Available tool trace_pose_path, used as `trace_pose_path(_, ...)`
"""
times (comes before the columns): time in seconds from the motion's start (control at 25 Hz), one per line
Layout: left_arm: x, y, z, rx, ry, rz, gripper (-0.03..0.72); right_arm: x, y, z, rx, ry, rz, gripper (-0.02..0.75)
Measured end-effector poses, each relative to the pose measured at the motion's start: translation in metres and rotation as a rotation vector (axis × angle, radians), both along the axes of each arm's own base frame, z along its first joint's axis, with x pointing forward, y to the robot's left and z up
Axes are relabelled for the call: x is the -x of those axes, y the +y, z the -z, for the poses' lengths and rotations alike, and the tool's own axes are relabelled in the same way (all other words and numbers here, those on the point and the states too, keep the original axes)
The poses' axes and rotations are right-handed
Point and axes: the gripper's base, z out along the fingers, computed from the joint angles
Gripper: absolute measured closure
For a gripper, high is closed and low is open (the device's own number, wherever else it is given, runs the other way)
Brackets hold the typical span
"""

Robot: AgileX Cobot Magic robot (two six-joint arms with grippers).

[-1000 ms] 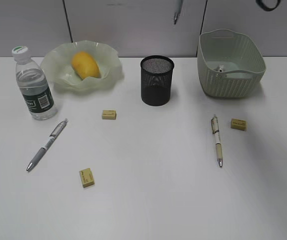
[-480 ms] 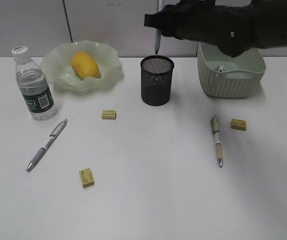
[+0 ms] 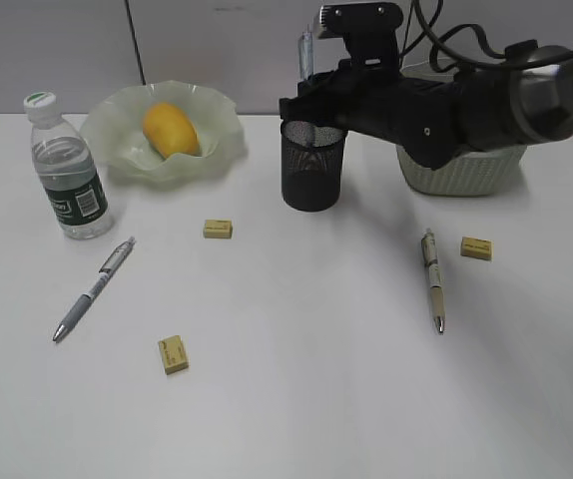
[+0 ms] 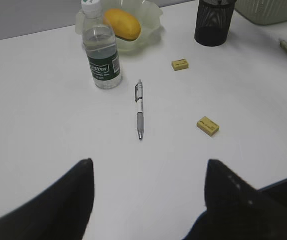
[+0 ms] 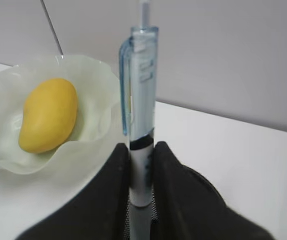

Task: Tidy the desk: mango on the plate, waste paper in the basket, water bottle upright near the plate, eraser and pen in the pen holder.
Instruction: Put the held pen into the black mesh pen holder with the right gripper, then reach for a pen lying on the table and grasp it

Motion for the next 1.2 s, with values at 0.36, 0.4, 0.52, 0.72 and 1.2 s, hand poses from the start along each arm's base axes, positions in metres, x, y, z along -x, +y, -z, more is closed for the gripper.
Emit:
trace_pose_path(0.36, 0.000, 0.000, 0.000, 0.000, 0.000, 0.000, 0.165, -0.002, 0.001, 0.009, 0.013, 0.016, -0.001, 0.321)
trace_pose_path(0.4, 0.000, 0.000, 0.000, 0.000, 0.000, 0.000, 0.165, -0.002, 0.001, 0.008, 0.012, 0.013, -0.001, 0.290)
trace_pose_path(0.52, 0.000, 0.000, 0.000, 0.000, 0.000, 0.000, 0.165, -0.004, 0.002, 0.004, 0.012, 0.010, -0.001, 0.254)
trace_pose_path(0.72, 0.000, 0.000, 0.000, 0.000, 0.000, 0.000, 0.165, -0.001, 0.000, -0.031, 0.035, 0.043, 0.004, 0.244)
trace_pose_path(1.2, 0.000, 0.000, 0.000, 0.000, 0.000, 0.000, 0.165, 0.040, -0.025, -0.081, 0.278, 0.490, 0.035, 0.244)
